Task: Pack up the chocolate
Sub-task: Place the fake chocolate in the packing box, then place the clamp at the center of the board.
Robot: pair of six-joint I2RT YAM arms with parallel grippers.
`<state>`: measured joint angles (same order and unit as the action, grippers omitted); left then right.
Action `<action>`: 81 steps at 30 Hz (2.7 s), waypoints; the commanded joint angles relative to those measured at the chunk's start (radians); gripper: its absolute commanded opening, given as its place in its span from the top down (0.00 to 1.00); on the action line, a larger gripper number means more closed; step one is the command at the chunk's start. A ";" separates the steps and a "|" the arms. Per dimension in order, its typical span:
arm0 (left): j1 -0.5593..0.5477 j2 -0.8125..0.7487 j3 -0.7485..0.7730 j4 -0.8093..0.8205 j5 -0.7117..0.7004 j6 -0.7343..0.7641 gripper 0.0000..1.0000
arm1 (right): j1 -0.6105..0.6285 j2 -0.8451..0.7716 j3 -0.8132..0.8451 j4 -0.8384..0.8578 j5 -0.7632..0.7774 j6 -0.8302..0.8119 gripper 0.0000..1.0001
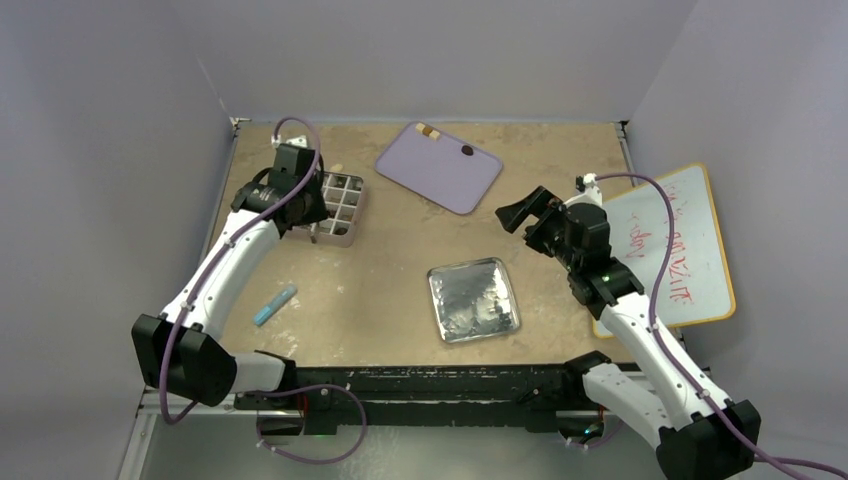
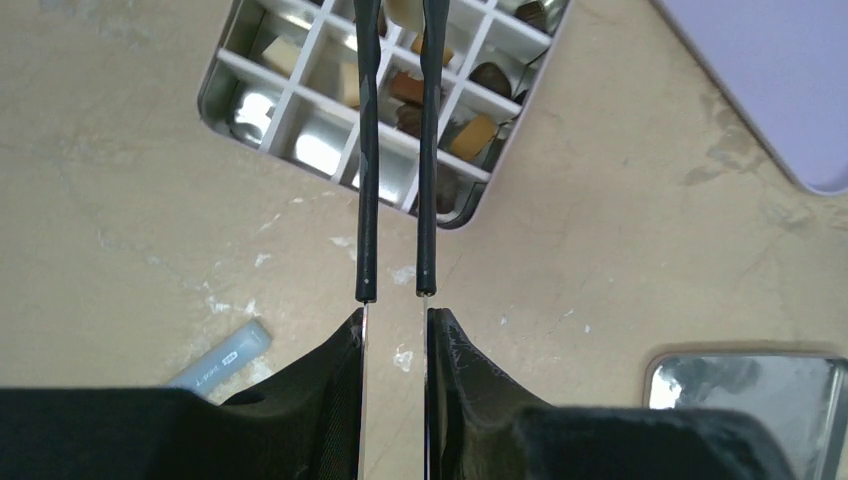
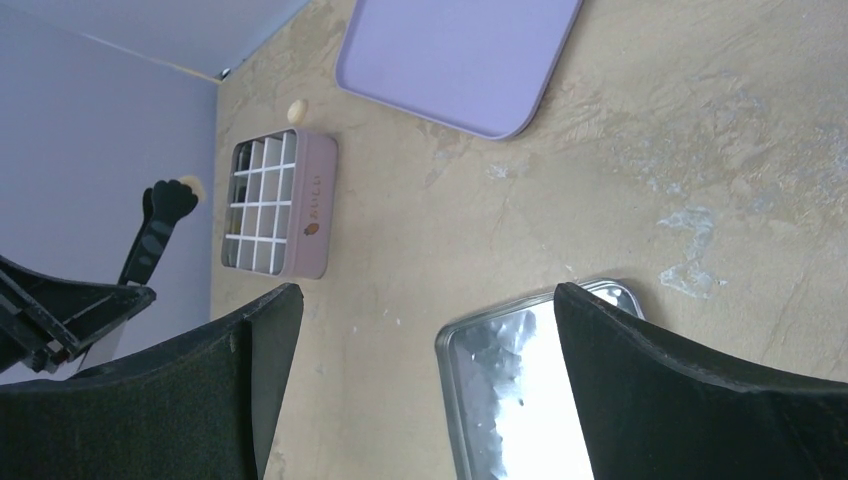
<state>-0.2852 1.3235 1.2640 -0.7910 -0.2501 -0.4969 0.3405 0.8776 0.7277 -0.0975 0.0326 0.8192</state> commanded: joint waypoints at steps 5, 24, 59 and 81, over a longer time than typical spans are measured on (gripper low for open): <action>0.061 -0.023 -0.045 -0.060 -0.022 -0.034 0.88 | 0.004 0.014 0.001 0.056 -0.023 0.009 0.03; 0.120 0.041 -0.066 -0.071 -0.008 -0.031 0.86 | 0.006 0.022 0.013 0.065 -0.030 0.008 0.03; 0.138 -0.005 0.002 -0.054 0.002 0.028 0.68 | 0.008 0.022 0.008 0.059 -0.031 0.012 0.04; -0.254 0.110 -0.002 0.235 0.120 0.068 0.73 | 0.008 0.132 0.065 -0.265 -0.022 -0.074 0.03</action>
<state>-0.5045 1.4628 1.2713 -0.6853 -0.1368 -0.4202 0.3420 0.9730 0.7361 -0.2649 0.0082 0.8059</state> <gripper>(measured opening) 0.275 0.966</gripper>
